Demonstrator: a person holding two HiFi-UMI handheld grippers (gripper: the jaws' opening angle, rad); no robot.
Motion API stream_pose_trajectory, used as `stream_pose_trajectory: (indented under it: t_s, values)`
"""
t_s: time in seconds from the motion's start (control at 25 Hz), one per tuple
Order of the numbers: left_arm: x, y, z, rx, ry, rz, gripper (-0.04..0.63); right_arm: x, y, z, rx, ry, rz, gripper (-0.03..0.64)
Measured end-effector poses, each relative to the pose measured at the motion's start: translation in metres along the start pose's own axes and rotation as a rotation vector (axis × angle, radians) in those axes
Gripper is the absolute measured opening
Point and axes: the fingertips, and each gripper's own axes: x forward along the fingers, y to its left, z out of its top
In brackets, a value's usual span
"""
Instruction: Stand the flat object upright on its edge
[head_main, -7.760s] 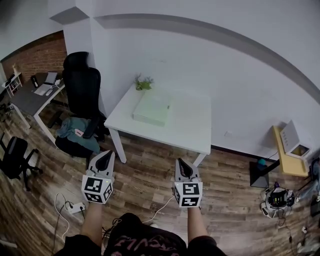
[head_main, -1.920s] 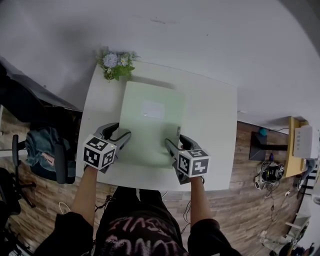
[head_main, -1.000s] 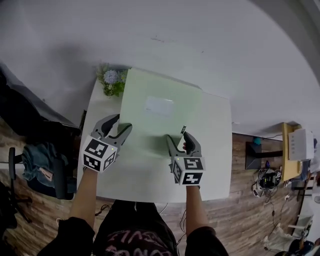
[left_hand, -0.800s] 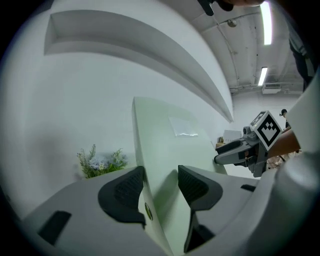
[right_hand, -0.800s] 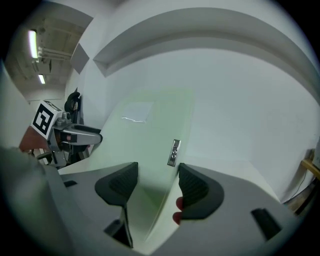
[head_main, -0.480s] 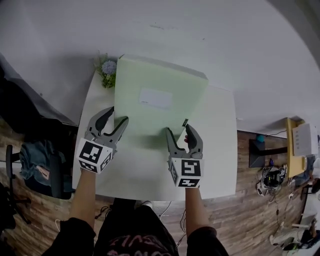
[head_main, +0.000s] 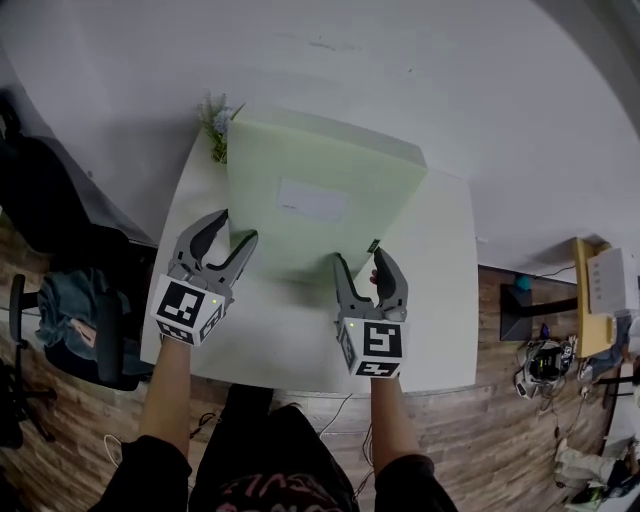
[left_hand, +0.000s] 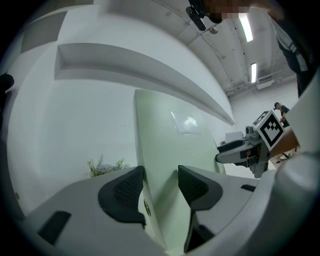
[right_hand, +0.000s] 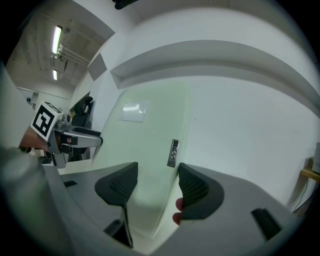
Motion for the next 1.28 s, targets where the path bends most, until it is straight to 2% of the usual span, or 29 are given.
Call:
stream_pose_trajectory:
  t_s: [0.52,0.72,1.08,1.28]
  values:
    - [-0.031,-0.017,-0.007,0.042,0.020,0.028,0.232,-0.030,0.016,-0.005,-0.004,-0.038,0.018,0.275]
    - [-0.036,-0.021,-0.009,0.045,0.026,0.033,0.232,-0.037,0.019,-0.013,-0.009,-0.012,0.022,0.275]
    - [-0.041,-0.023,-0.011,0.050,0.037,0.036,0.232,-0.041,0.023,-0.009,-0.022,-0.037,0.019,0.275]
    - [-0.041,-0.021,-0.012,0.062,0.050,0.029,0.232,-0.040,0.026,-0.011,-0.062,-0.013,0.028,0.275]
